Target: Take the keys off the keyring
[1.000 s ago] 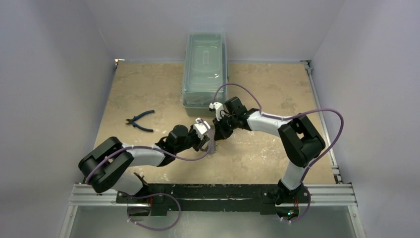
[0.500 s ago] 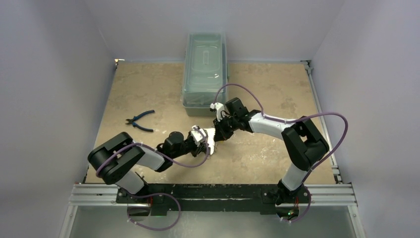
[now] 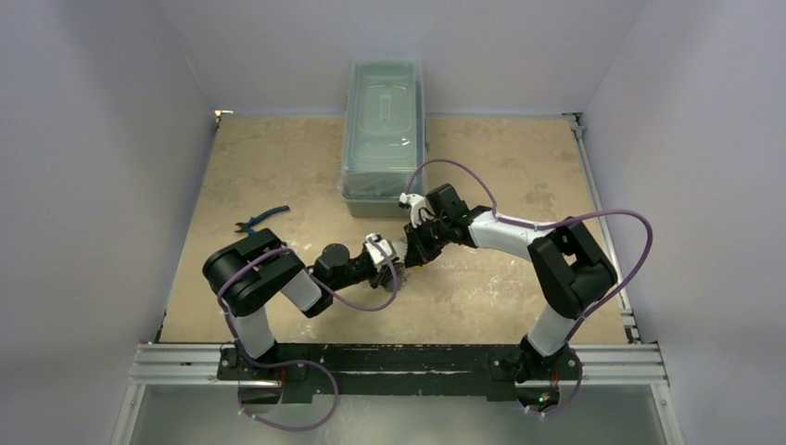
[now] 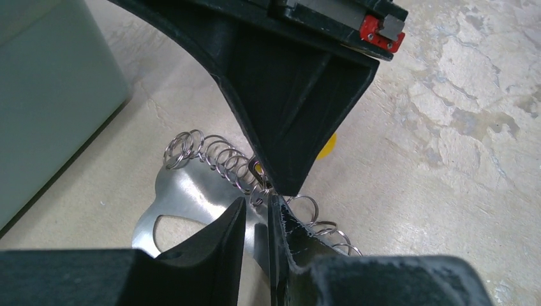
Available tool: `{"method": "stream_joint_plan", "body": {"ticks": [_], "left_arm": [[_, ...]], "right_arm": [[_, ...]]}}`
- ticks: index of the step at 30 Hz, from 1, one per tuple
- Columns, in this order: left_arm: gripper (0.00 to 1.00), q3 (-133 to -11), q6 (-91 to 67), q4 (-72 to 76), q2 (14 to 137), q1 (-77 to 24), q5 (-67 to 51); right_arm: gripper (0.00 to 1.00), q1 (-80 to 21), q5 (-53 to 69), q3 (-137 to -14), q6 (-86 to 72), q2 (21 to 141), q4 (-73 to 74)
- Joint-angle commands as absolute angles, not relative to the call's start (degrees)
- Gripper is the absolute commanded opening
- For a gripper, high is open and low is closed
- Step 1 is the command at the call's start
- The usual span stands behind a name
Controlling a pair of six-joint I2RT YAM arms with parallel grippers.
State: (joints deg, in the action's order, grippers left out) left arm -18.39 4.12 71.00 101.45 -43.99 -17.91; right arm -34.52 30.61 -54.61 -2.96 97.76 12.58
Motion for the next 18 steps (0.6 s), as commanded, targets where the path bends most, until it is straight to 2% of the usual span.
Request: {"method": "stream_joint_plan", "body": {"ticks": [1, 18], "left_arm": [[0.18, -19.60, 4.65, 77.94, 104.06, -43.69, -20.92], [0.23, -21.11, 6.99, 83.76, 111.93, -43.76, -21.70]], "right_arm": [[0.00, -34.28, 31.16, -54.33, -3.52, 96.36, 12.38], [0.00, -33.85, 31.02, -53.10, -2.11, 95.54, 13.01]]}}
